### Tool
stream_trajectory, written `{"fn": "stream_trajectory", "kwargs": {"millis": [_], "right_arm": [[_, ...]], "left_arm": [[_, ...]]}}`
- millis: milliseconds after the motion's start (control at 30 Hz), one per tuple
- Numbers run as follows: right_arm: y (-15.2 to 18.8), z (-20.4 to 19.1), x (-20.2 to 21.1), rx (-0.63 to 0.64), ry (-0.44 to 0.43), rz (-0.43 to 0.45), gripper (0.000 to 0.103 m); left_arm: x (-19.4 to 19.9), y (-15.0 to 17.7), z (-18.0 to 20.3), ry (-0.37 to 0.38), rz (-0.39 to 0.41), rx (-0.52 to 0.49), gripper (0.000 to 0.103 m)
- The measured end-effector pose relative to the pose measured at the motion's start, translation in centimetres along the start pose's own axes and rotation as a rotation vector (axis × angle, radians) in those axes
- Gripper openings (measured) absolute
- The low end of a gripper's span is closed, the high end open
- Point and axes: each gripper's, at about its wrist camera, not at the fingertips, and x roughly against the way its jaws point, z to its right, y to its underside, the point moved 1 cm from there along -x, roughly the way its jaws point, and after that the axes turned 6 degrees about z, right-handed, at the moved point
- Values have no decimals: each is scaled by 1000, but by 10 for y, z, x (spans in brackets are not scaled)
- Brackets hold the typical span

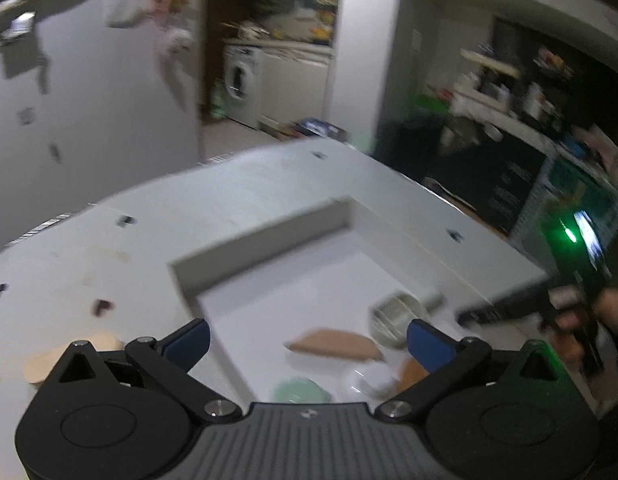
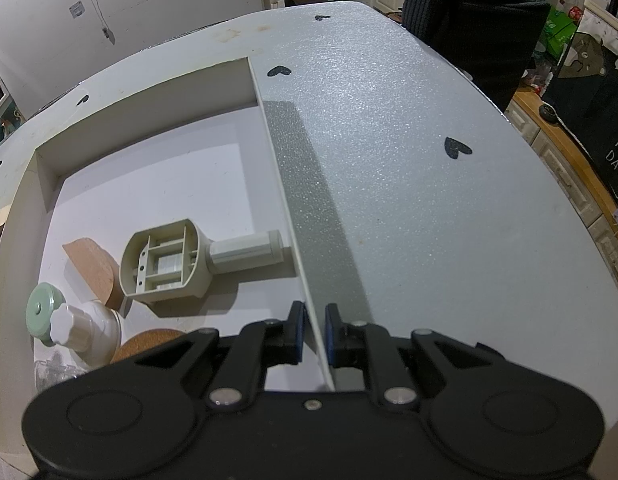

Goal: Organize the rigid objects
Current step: 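Move the left tool to the light wooden bar and close on it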

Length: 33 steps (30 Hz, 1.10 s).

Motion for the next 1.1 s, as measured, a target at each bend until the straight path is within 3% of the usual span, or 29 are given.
{"fn": "stream_trajectory", "kwargs": {"millis": [200, 400, 567, 833, 967, 1100], "right_arm": [[0, 0, 0, 0, 0, 0, 13], [0, -1, 0, 1, -1, -1, 13], [0, -1, 0, 1, -2, -1, 13], [-1, 0, -1, -2, -2, -5, 13], [-1, 0, -1, -5, -1, -6, 13], [-1, 1, -1, -9, 0, -7, 13]], "left_arm": [[-2, -7, -44, -192, 41, 81, 103], [-18, -6, -91, -258, 54, 68, 103], [-37, -1, -140, -245, 38, 84, 103], [-75, 18, -214, -241, -85, 155, 103], [-87, 24, -236, -263, -100, 183, 103], [-96, 31, -245, -209, -119, 229, 103]]}}
